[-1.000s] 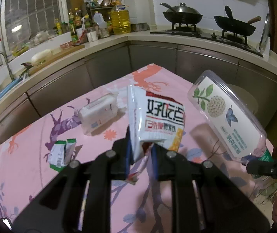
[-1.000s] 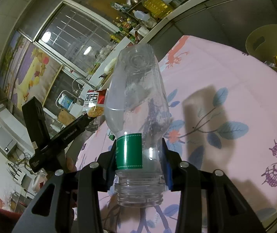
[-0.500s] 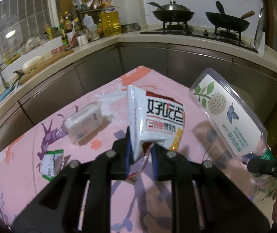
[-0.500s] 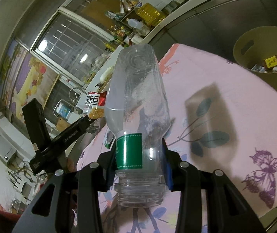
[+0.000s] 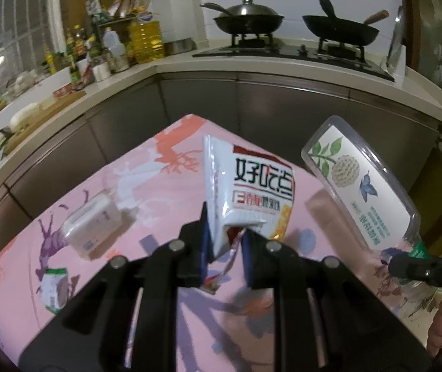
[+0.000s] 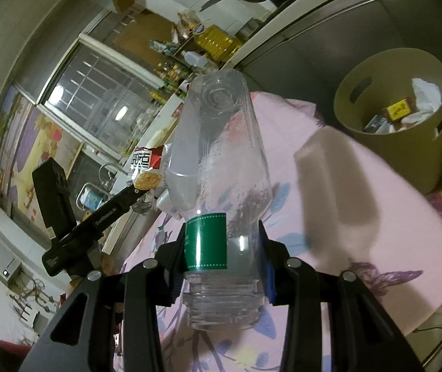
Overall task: Collect trash
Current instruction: 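Carry the packet and bottle to the bin and open both tools, then move both tools back over the remaining table trash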
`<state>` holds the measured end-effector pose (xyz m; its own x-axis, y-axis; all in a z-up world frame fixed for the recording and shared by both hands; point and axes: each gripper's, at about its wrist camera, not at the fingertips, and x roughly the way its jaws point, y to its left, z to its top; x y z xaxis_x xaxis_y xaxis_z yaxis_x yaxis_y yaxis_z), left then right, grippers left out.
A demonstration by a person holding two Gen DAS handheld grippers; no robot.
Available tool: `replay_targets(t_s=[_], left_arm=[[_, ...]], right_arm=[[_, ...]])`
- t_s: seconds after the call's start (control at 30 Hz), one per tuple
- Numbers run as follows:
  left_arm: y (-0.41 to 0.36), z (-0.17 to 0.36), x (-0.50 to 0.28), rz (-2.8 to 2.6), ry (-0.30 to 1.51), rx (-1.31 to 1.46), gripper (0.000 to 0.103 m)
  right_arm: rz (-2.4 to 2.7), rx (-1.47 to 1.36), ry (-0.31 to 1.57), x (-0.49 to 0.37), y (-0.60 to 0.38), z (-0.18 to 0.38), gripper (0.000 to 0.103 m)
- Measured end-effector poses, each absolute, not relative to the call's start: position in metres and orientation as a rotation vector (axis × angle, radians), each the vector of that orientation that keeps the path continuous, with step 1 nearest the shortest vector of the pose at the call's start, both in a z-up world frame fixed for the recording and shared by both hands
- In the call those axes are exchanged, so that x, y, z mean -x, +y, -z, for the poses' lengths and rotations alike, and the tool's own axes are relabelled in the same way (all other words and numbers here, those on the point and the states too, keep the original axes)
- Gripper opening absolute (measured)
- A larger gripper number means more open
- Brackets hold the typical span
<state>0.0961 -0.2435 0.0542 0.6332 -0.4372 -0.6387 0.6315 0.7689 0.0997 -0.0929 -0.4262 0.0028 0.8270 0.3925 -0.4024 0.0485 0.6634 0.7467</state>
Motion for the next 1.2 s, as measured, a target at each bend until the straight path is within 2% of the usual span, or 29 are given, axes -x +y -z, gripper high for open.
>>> replay_targets(t_s=[0.3,0.53,0.9,0.93,1.0,1.03,1.07,1.1,1.2], left_arm=[[-0.300,-0.052,-0.099,0.696,0.635,-0.387,0.016],[-0.365,-0.047,-0.110,0.785,0.653,-0.433,0.016],[-0.484,0.008,-0.145,0.921,0.851,-0.462,0.017],[-0.490,0.013,-0.148,0.920,0.864,-0.465,0.020],[-0.503,0.026,-0.154,0.915,0.897,-0.472,0.043],[-0.507,0.030,-0.157,0.907,0.911,-0.472,0.069],[-0.511,0.034,-0.159,0.901,0.920,-0.469,0.081],[-0.514,0.037,-0.161,0.899,0.921,-0.458,0.081],[-0.516,0.037,-0.162,0.899,0.930,-0.446,0.081]], right_arm=[[-0.151,-0.891,0.553,0.097,-0.464,0.006,0.038],[-0.020,-0.822,0.595,0.096,-0.522,-0.006,0.038],[0.084,-0.944,0.759,0.055,-0.600,0.023,0.038],[0.090,-0.970,0.766,0.052,-0.605,0.026,0.038],[0.100,-1.008,0.775,0.045,-0.616,0.031,0.039],[0.123,-1.007,0.784,0.040,-0.622,0.032,0.041],[0.146,-1.009,0.777,0.038,-0.626,0.033,0.044],[0.157,-1.020,0.767,0.037,-0.628,0.033,0.050],[0.153,-1.054,0.726,0.037,-0.635,0.035,0.052]])
